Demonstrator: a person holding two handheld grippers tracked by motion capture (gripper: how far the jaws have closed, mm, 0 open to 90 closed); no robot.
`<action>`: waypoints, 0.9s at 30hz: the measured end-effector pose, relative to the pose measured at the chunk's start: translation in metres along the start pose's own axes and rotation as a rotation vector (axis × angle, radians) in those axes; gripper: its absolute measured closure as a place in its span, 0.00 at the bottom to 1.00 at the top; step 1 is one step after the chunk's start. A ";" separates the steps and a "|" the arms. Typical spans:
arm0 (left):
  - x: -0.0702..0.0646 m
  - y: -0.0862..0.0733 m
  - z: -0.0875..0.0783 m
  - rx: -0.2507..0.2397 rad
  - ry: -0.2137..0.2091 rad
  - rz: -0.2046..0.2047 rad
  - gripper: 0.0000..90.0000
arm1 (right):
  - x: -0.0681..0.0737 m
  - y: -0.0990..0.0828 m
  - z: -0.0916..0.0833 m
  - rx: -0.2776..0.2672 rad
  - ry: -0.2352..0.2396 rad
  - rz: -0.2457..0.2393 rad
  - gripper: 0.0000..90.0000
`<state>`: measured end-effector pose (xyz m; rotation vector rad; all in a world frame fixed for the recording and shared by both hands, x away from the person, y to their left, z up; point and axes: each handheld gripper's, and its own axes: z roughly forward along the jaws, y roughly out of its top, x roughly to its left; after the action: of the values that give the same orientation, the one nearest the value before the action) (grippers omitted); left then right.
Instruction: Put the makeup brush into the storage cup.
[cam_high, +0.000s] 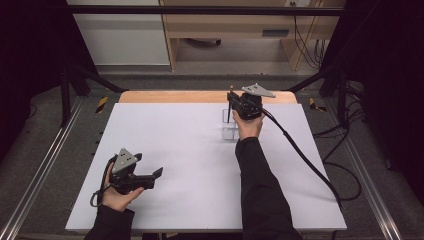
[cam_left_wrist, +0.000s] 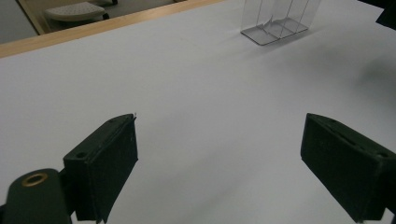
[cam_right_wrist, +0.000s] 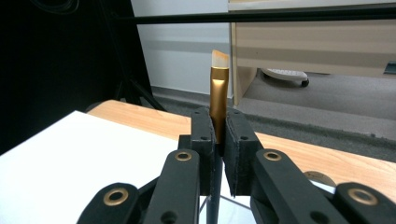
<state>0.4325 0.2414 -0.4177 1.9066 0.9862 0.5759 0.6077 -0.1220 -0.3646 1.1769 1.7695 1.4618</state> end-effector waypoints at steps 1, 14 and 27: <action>0.000 0.000 0.000 0.000 0.000 0.000 0.11 | 0.000 0.000 0.000 0.000 0.000 0.000 0.93; 0.000 0.000 0.000 -0.001 0.000 0.000 0.11 | 0.003 -0.011 0.004 0.023 0.001 0.012 0.93; -0.001 0.000 0.001 0.005 0.000 0.005 0.11 | -0.003 -0.026 0.003 0.039 0.003 0.035 0.93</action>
<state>0.4325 0.2400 -0.4185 1.9136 0.9841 0.5762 0.6042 -0.1238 -0.3904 1.2317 1.7957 1.4555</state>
